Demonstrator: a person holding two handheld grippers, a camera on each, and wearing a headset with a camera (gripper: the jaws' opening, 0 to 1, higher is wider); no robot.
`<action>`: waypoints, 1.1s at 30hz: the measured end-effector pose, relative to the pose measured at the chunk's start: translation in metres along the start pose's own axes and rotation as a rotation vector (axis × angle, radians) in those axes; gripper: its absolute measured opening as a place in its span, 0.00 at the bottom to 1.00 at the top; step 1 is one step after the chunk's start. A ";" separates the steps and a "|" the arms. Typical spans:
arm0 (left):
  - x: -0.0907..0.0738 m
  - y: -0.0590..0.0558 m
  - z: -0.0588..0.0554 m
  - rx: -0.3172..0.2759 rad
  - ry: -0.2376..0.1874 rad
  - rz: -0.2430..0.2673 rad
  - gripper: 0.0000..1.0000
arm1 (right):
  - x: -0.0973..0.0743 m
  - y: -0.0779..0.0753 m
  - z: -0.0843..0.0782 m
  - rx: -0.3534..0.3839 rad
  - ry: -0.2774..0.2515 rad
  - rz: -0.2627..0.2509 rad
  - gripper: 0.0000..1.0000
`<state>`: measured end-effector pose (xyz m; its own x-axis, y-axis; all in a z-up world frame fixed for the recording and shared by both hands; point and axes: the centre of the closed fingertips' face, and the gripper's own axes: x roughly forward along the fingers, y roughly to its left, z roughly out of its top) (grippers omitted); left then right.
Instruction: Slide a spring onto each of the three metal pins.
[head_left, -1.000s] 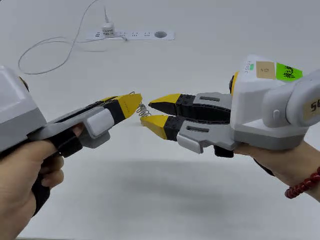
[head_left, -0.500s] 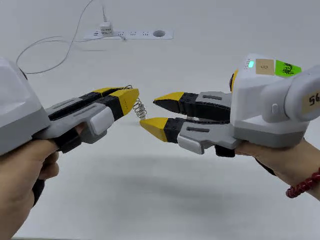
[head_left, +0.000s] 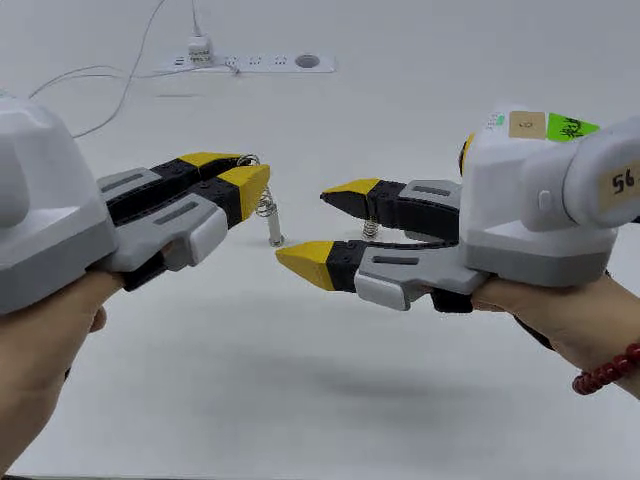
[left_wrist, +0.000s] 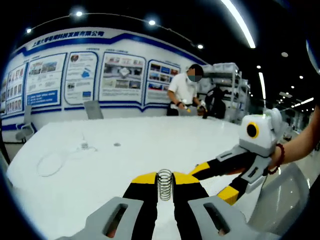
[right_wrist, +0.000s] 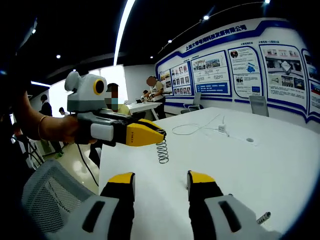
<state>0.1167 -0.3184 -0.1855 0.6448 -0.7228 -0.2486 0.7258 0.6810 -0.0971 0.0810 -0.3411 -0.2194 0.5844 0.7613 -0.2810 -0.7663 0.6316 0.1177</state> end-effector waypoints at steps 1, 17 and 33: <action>0.002 0.000 0.000 0.018 0.001 0.000 0.10 | -0.001 -0.001 -0.001 0.008 0.005 -0.003 0.45; 0.026 0.012 -0.002 0.048 -0.050 0.008 0.10 | -0.020 -0.018 -0.011 0.067 0.019 -0.077 0.56; 0.048 0.026 -0.022 0.078 -0.026 0.034 0.10 | -0.035 -0.031 -0.021 0.083 0.038 -0.120 0.56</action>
<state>0.1615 -0.3325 -0.2211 0.6744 -0.7032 -0.2252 0.7196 0.6943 -0.0132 0.0789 -0.3908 -0.2336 0.6587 0.6746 -0.3331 -0.6658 0.7289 0.1594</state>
